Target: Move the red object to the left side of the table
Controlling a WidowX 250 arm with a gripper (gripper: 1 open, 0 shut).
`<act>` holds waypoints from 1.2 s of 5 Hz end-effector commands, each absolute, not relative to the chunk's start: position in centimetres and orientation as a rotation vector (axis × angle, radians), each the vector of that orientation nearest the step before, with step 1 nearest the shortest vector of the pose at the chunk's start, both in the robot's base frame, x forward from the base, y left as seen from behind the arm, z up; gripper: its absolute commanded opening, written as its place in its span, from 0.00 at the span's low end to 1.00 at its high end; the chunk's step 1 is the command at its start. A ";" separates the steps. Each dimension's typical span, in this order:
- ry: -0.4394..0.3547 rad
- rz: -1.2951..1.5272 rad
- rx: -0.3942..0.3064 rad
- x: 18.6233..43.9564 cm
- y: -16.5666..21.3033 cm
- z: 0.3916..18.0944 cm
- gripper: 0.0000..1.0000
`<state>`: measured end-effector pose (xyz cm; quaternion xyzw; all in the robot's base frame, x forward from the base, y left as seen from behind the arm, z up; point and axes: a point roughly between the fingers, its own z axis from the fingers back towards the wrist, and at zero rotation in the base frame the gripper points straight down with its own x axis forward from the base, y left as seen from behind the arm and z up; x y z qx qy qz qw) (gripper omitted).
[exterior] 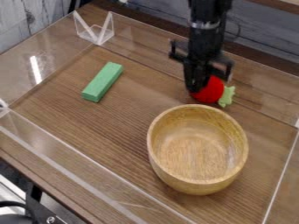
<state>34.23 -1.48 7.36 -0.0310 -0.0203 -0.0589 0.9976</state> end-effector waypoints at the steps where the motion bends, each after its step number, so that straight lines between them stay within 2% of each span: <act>1: -0.234 -0.097 -0.058 35.3 -0.5 14.3 0.00; 2: -0.340 -0.059 -0.052 35.2 0.9 18.0 0.00; 5: -0.263 -0.080 -0.039 35.5 0.4 12.1 0.00; 6: -0.247 -0.089 -0.034 35.9 0.1 10.4 1.00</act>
